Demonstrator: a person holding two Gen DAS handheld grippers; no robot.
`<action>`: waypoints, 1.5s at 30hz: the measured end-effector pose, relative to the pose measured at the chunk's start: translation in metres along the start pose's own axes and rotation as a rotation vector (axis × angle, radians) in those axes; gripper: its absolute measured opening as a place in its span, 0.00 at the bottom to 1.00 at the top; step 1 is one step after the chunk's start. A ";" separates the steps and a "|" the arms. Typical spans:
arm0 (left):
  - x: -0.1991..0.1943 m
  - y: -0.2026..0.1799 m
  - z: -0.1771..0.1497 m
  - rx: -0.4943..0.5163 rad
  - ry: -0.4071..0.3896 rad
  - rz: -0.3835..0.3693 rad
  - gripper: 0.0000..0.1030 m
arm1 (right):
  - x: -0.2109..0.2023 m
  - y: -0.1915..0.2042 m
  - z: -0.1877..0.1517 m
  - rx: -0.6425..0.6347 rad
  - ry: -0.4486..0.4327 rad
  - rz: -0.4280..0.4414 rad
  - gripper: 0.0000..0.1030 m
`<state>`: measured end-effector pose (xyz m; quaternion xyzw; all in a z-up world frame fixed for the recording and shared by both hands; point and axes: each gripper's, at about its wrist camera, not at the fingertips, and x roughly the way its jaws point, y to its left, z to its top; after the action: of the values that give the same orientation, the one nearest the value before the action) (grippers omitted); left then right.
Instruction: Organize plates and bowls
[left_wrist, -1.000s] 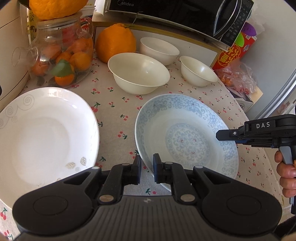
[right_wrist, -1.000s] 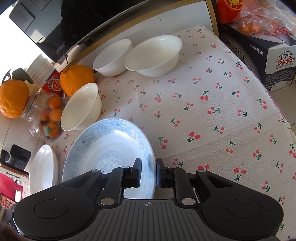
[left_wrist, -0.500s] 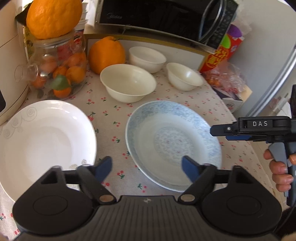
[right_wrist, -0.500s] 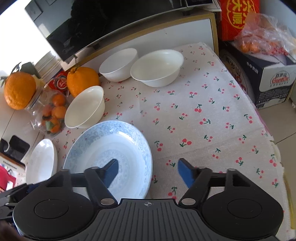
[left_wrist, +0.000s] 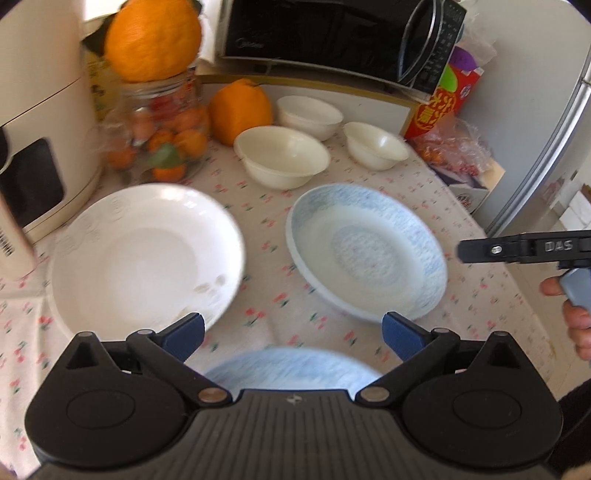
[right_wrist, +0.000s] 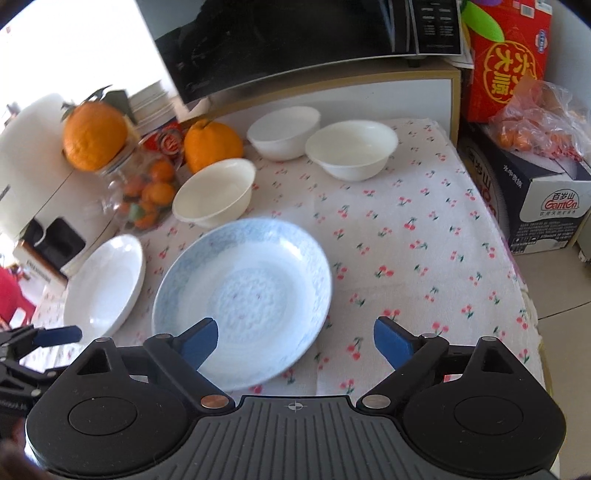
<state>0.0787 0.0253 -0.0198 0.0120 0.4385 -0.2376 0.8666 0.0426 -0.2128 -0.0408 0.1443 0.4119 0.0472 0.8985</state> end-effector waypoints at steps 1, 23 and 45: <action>-0.002 0.003 -0.004 -0.005 0.003 0.010 1.00 | -0.001 0.002 -0.003 -0.008 -0.002 0.004 0.90; -0.029 0.039 -0.055 0.008 0.120 -0.026 0.85 | 0.004 0.071 -0.062 -0.230 0.120 0.171 0.90; -0.035 0.044 -0.074 0.043 0.187 0.013 0.36 | 0.022 0.108 -0.096 -0.287 0.226 0.265 0.56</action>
<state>0.0244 0.0955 -0.0465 0.0556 0.5122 -0.2393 0.8230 -0.0118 -0.0844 -0.0843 0.0618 0.4766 0.2386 0.8439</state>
